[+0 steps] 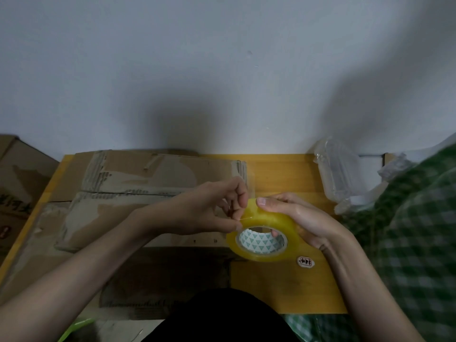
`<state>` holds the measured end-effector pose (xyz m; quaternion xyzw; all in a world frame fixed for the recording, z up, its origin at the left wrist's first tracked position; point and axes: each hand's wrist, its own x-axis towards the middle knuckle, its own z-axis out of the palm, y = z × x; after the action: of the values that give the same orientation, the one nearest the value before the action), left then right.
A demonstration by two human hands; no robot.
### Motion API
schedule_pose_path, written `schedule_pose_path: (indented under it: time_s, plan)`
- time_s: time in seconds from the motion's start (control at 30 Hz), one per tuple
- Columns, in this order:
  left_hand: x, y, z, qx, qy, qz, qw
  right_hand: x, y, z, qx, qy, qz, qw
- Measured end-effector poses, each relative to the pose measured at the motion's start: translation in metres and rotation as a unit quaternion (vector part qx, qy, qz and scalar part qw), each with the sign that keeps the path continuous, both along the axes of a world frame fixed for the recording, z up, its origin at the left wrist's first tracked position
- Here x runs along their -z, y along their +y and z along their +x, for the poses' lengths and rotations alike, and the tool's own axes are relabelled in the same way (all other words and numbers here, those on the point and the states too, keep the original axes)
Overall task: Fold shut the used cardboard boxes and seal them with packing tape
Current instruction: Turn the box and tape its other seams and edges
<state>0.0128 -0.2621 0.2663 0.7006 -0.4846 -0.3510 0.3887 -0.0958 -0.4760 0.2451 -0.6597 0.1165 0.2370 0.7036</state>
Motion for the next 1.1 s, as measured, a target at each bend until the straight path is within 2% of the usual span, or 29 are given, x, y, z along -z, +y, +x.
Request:
schedule_pose_path:
  time_s: [0.17, 0.27, 0.33, 0.43, 0.5, 0.63, 0.7, 0.73, 0.83, 0.97, 1.1]
  plan:
    - [-0.004, 0.000, 0.004, -0.019, -0.030, 0.004, 0.999, 0.000, 0.003, 0.003, -0.018, -0.010, -0.014, 1.000]
    - [-0.001, -0.003, 0.004, -0.018, -0.142, 0.005, 0.990, -0.001, 0.005, 0.005, -0.013, -0.013, -0.027, 0.999]
    - [0.004, -0.005, 0.000, -0.013, -0.237, -0.008, 0.971, 0.001, 0.005, 0.004, -0.006, -0.020, -0.041, 0.999]
    - [0.010, -0.005, -0.007, -0.063, -0.322, -0.040, 0.944, 0.001, 0.003, 0.004, 0.029, -0.037, -0.066, 0.997]
    - [0.016, -0.007, -0.011, -0.140, -0.319, -0.055, 0.936, 0.000, 0.004, 0.003, 0.057, -0.057, -0.067, 0.994]
    - [0.022, -0.015, -0.023, -0.317, -0.183, -0.054, 0.929, -0.003, 0.011, 0.000, 0.120, -0.091, -0.058, 0.987]
    - [0.024, -0.016, -0.027, -0.352, -0.167, -0.054, 0.920, -0.001, 0.015, -0.001, 0.151, -0.099, -0.047, 0.982]
    - [0.026, -0.015, -0.027, -0.351, -0.183, -0.062, 0.916, -0.001, 0.016, -0.001, 0.160, -0.102, -0.042, 0.981]
    - [0.031, -0.009, -0.024, -0.296, -0.302, -0.080, 0.903, 0.000, 0.016, 0.000, 0.164, -0.104, -0.041, 0.980]
    - [0.038, -0.002, -0.015, -0.216, -0.427, -0.063, 0.876, 0.000, 0.015, -0.001, 0.146, -0.102, -0.055, 0.982]
    - [0.033, 0.011, 0.007, -0.118, -0.523, -0.061, 0.842, -0.003, 0.014, 0.000, 0.088, -0.097, -0.129, 0.983]
